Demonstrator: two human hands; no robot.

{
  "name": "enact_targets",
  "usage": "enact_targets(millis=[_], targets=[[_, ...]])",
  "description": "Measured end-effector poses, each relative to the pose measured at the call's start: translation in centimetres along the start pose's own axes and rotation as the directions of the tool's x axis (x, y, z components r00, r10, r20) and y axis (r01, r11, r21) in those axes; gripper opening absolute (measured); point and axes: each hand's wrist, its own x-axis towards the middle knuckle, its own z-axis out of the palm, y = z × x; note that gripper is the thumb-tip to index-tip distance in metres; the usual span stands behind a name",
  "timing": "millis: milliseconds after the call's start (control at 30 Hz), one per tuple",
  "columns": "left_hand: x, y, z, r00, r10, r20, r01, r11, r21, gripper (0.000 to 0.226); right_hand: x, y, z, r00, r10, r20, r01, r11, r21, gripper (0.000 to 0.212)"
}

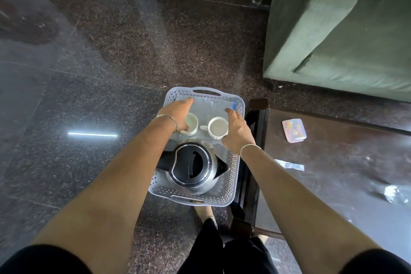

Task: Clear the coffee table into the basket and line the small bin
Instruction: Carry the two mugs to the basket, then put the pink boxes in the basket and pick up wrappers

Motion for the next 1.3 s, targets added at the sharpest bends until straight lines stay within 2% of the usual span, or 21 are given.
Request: enact_targets(millis=[200,333,533,800,1067,1300], targets=[[0.0,6.6,-3.3,0.978,0.03,-0.205,-0.071,0.978,-0.197,0.067,-2.7,1.7,-4.7,0.979,-0.064,-0.193,0.066,0.998,0.002,0.062],[0.8,13.1,-2.8,0.965,0.036,-0.26,-0.129,0.927,-0.352,0.055,-4.5,5.7,-7.6,0.973,0.032,-0.228,-0.039,0.999,-0.024,0.056],[2.7,22.3,2.8,0.99,-0.032,-0.136,-0.055,0.804,-0.592,0.049,-5.5,14.4,-11.0,0.966,0.161,-0.203,-0.175,0.983,-0.051,0.051],[6.3,28.6,11.3,0.985,-0.174,0.008,0.124,0.667,-0.735,0.045,-2.2,24.3,-12.0,0.957,0.263,-0.119,-0.271,0.961,-0.054,0.048],[10.2,30.9,15.8,0.955,-0.287,0.069,0.236,0.603,-0.762,0.046,3.6,28.2,-9.5,0.939,0.343,-0.03,-0.338,0.935,0.11,0.075],[10.4,30.4,16.6,0.913,-0.372,0.17,0.331,0.426,-0.842,0.048,4.9,28.6,-7.1,0.955,0.282,-0.09,-0.287,0.957,-0.041,0.074]])
